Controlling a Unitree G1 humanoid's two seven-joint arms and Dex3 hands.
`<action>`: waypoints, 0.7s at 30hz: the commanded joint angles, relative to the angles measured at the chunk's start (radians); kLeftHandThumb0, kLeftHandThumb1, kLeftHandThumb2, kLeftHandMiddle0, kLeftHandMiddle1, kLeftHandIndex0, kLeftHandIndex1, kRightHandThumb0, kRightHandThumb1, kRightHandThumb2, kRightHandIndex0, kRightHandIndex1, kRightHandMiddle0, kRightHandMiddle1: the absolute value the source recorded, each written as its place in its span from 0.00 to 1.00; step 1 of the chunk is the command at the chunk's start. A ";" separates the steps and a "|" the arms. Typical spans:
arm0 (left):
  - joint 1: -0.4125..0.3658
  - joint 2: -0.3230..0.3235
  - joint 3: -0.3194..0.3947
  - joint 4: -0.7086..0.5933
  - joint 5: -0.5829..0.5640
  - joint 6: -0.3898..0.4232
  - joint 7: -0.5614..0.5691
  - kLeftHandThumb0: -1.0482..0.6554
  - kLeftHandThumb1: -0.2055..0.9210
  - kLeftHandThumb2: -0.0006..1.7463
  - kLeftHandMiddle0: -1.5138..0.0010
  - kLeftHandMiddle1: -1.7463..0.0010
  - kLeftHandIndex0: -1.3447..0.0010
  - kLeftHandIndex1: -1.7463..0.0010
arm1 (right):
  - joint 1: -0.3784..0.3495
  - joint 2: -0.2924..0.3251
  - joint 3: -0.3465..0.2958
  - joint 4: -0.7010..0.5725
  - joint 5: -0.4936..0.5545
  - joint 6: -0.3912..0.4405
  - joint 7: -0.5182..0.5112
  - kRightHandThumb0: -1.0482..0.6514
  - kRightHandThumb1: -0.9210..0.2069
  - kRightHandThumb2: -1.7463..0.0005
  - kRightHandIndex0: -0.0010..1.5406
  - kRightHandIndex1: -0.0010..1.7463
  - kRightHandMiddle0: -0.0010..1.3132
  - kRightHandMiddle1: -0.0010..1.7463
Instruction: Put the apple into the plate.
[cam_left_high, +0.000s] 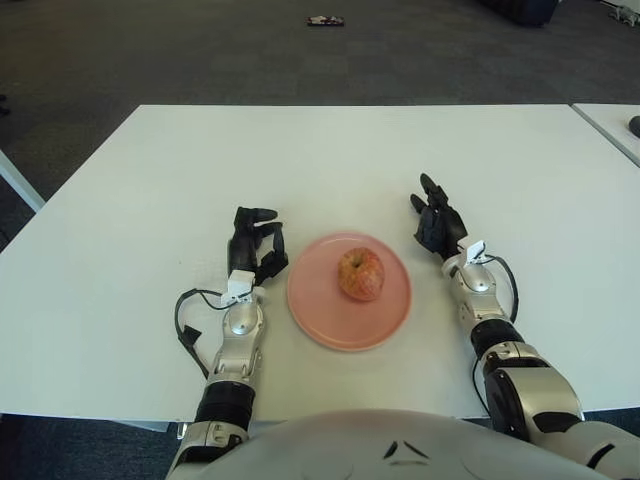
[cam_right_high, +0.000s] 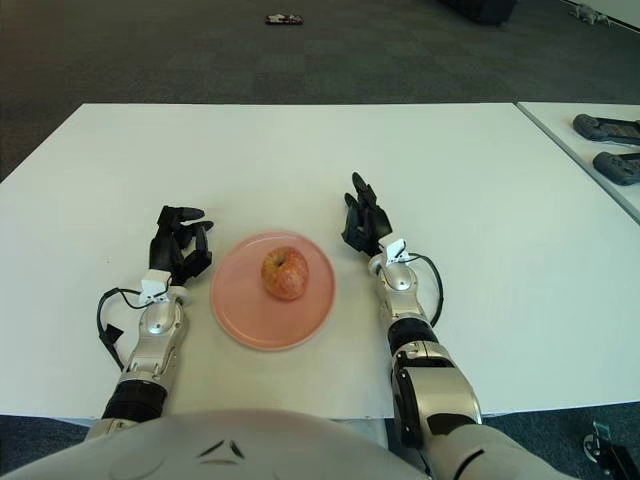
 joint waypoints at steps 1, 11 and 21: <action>-0.007 0.010 0.001 0.015 -0.009 -0.025 -0.020 0.33 0.89 0.60 0.78 0.87 0.99 0.44 | 0.034 -0.006 0.002 0.006 -0.004 0.026 -0.001 0.03 0.00 0.38 0.00 0.00 0.00 0.00; -0.006 0.020 -0.002 0.032 -0.021 -0.073 -0.062 0.33 0.99 0.55 0.83 0.96 1.00 0.55 | 0.042 -0.004 0.004 -0.007 -0.003 0.022 0.002 0.03 0.00 0.39 0.00 0.00 0.00 0.00; -0.001 0.032 -0.008 0.033 0.006 -0.081 -0.057 0.32 1.00 0.56 0.84 0.97 1.00 0.56 | 0.052 0.000 0.010 -0.028 -0.005 0.021 0.004 0.02 0.00 0.40 0.00 0.00 0.00 0.00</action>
